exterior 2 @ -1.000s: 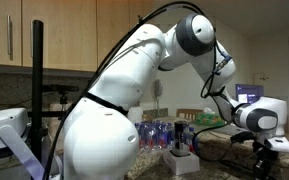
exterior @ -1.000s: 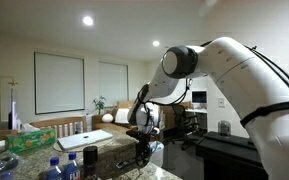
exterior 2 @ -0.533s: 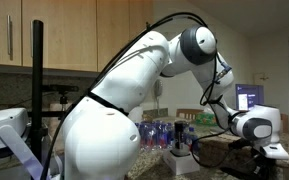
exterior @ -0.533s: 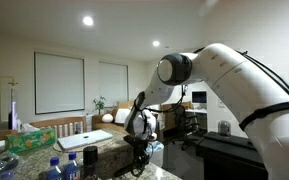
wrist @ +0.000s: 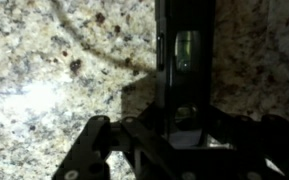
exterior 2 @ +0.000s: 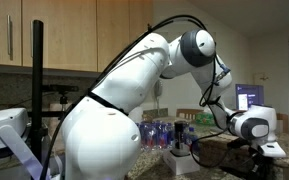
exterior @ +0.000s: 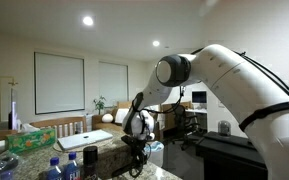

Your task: Put the black object, the bottle with a black lid and the white tape on the counter top

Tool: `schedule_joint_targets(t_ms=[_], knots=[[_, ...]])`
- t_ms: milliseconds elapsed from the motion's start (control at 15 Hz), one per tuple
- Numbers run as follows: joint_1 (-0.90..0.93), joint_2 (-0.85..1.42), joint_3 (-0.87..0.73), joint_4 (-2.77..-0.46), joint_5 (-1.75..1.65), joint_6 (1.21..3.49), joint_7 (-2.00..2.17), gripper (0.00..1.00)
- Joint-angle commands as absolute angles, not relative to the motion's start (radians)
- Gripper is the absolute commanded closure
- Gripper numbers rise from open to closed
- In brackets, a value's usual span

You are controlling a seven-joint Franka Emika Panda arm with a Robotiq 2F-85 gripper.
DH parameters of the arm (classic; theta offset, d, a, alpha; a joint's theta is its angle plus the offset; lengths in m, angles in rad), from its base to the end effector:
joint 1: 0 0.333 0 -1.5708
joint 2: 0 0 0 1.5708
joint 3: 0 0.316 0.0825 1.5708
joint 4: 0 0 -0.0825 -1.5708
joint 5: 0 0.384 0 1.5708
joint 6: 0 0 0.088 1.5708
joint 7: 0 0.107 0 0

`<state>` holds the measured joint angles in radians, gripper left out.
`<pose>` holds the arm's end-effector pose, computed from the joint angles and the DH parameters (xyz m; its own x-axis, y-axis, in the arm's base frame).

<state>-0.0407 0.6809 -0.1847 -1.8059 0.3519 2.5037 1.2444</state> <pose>0.6382 -0.1407 0.1733 -0.1329 -0.9872 -0.0882 -0.9887 0.1383 -0.0584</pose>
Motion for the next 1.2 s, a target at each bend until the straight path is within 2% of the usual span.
schedule_joint_targets(t_ms=[0,267,800,1133], knots=[[-0.035,0.690,-0.179,-1.797,0.333,2.520,1.277,0.27],[-0.037,0.669,-0.178,-1.820,0.337,2.525,1.269,0.01],[-0.019,0.615,-0.181,-1.880,0.337,2.598,1.267,0.00],[0.032,0.455,-0.203,-2.039,0.316,2.730,1.279,0.00]])
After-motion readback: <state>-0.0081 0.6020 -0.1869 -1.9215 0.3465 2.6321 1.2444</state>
